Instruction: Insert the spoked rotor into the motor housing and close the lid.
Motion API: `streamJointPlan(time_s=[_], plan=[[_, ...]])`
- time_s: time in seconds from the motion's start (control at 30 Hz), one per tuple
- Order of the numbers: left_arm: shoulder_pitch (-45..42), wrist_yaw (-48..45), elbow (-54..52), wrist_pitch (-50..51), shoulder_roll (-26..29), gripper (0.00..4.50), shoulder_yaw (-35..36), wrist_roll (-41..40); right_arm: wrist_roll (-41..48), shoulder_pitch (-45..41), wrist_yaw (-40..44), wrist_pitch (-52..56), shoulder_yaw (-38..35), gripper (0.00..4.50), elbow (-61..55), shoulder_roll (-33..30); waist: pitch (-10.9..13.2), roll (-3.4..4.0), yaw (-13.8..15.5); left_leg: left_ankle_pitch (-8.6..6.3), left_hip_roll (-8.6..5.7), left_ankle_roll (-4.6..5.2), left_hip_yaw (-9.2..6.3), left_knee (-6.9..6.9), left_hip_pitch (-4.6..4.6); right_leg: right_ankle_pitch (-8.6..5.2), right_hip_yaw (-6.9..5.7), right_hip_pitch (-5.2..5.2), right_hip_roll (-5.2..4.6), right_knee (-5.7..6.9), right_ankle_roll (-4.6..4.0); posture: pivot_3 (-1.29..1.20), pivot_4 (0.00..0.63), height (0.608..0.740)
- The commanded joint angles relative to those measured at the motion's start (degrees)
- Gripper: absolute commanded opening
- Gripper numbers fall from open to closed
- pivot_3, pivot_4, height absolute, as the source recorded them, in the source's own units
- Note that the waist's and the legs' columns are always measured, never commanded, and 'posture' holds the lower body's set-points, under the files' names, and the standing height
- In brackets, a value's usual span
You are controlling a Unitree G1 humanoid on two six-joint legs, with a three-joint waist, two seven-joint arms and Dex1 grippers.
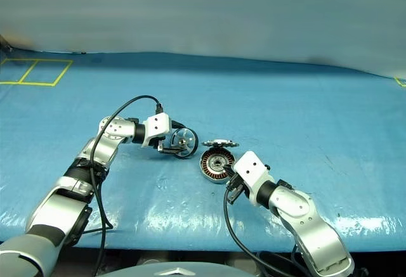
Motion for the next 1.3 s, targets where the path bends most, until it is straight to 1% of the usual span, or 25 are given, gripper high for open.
streamJointPlan(time_s=[0.03,0.1,0.2,0.3,0.43,0.57,0.6,0.7,0.9,0.97,1.17,1.3], plan=[[2.4,-1.7,-1.2,3.4,-0.4,3.55,1.3,-3.0,-0.5,-0.3,-0.1,-1.2,-0.2,0.00,-1.0,0.1,0.0,0.00,0.0,0.00,0.00,0.00,0.00,0.00,0.00,0.00,0.00,-0.01,0.00,0.00,0.00,0.00,0.150,0.740],[3.2,-3.7,-4.8,6.8,-0.1,3.55,3.2,-6.6,-0.5,-0.2,0.0,-1.2,-0.3,0.00,-1.1,0.2,0.0,-0.03,0.0,0.00,0.00,0.00,0.00,0.00,-0.01,0.01,0.00,-0.02,0.00,0.00,0.01,0.00,0.150,0.740],[5.9,-7.4,-12.2,10.9,2.1,3.55,4.7,-10.9,0.6,0.2,0.2,-1.0,-1.6,0.00,-1.6,0.7,0.0,-0.03,-0.1,0.00,0.00,0.00,0.01,-0.03,-0.07,0.01,0.00,-0.09,-0.01,0.00,0.01,0.00,0.150,0.740],[9.1,-8.9,-19.1,14.5,4.4,3.55,5.5,-13.6,2.2,1.0,0.7,-0.8,-3.5,0.00,-2.5,0.8,0.1,-0.03,-0.1,0.00,0.03,0.00,-0.02,-0.05,-0.20,0.02,-0.02,-0.24,0.00,0.01,0.02,0.00,0.150,0.740],[14.2,-9.3,-27.0,16.6,8.1,3.55,5.3,-14.5,3.9,3.4,1.5,-0.5,-7.6,0.00,-3.5,-0.5,0.1,-0.02,0.1,0.00,0.02,0.00,-0.11,0.00,-0.43,0.02,-0.06,-0.41,-0.01,0.01,0.02,0.00,0.150,0.740],[17.3,-7.9,-31.3,18.8,9.4,3.55,5.8,-15.6,3.9,5.0,1.3,-0.4,-10.2,0.00,-3.5,-1.7,0.1,-0.02,0.2,0.00,0.00,0.00,-0.12,0.05,-0.46,-0.05,-0.07,-0.40,-0.03,-0.03,-0.10,0.00,0.150,0.740],[18.1,-7.4,-32.6,19.5,9.2,3.55,6.0,-16.2,4.4,5.3,1.4,-0.4,-10.9,0.00,-3.7,-1.7,0.1,-0.02,0.2,0.00,0.00,0.00,-0.11,0.07,-0.46,-0.12,-0.07,-0.39,-0.04,-0.03,-0.22,0.00,0.150,0.740],[21.0,-5.9,-37.4,21.1,8.0,3.55,5.8,-18.1,5.1,6.1,1.1,-0.2,-13.2,0.00,-4.0,-1.4,0.1,-0.01,0.2,0.00,0.02,0.00,-0.09,0.10,-0.45,-0.13,-0.07,-0.39,-0.03,-0.02,-0.23,0.00,0.150,0.740],[23.3,-2.4,-42.9,21.6,2.4,3.55,4.1,-20.8,5.3,6.1,0.7,0.3,-13.9,0.00,-4.1,-1.3,0.1,-0.02,0.2,0.00,0.01,0.00,-0.08,0.14,-0.45,-0.13,-0.06,-0.37,-0.03,-0.01,-0.22,0.00,0.150,0.740],[23.0,-1.3,-43.3,22.2,0.7,3.55,4.0,-21.5,5.0,5.8,0.6,0.4,-13.7,0.00,-4.1,-1.4,0.1,-0.02,0.2,0.00,0.02,0.00,-0.07,0.15,-0.43,-0.12,-0.06,-0.35,-0.02,0.00,-0.22,0.00,0.150,0.740],[20.6,0.8,-41.7,22.6,-1.7,3.55,3.5,-21.6,4.8,5.3,0.3,0.5,-13.4,0.00,-3.9,-1.3,0.1,-0.02,0.1,0.00,0.02,0.00,-0.06,0.15,-0.42,-0.12,-0.04,-0.35,0.00,0.00,-0.22,0.00,0.150,0.740],[18.3,2.1,-38.6,21.1,-3.2,3.55,1.9,-19.2,4.1,5.1,-0.4,0.3,-12.0,0.00,-3.5,-0.8,0.1,-0.02,0.2,0.00,-0.02,0.00,-0.06,0.18,-0.42,-0.10,-0.04,-0.31,-0.02,-0.02,-0.18,0.00,0.150,0.740]])
